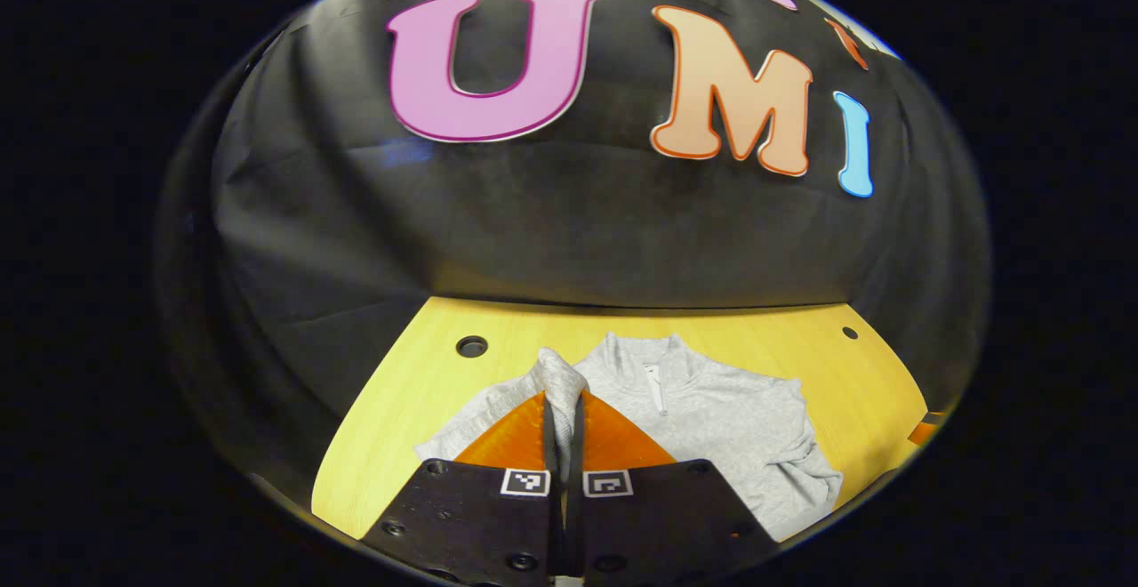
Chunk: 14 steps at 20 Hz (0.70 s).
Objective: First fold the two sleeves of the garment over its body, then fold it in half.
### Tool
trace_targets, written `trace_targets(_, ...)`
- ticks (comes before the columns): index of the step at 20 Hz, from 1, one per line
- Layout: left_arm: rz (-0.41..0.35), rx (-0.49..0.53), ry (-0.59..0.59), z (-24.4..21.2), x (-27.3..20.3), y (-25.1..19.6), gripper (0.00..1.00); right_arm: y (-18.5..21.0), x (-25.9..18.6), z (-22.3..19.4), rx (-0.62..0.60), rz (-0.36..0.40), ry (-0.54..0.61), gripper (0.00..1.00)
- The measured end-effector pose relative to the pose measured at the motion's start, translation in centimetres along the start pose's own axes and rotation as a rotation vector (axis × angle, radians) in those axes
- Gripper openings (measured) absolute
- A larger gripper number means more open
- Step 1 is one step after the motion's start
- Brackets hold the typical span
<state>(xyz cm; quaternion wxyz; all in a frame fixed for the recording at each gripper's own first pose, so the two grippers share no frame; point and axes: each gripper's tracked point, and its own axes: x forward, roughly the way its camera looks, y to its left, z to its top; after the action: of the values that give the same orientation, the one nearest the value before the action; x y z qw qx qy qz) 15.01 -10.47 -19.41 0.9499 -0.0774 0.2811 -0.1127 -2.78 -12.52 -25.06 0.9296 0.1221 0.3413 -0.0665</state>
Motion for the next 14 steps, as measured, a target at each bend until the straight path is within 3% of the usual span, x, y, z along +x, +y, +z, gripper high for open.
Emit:
trace_targets(1, -0.016, 0.008, -0.001, 0.2, 0.3, -1.1, 0.00, -0.7, -0.2, 0.0, 0.005, -0.009, -0.003, 0.98)
trace_targets(10, -0.192, 0.101, 0.031, -0.6, 2.8, -11.9, 0.00, -4.0, -1.3, -1.5, 0.028, -0.043, -0.004, 0.94)
trace_targets(11, -0.217, 0.107, 0.037, -0.9, 3.1, -13.3, 0.00, -4.3, -1.3, -1.6, 0.029, -0.046, 0.000, 0.98)
trace_targets(14, -0.277, 0.128, 0.066, -2.2, 3.6, -16.5, 0.00, -5.1, -1.8, -2.1, 0.035, -0.055, 0.007, 0.98)
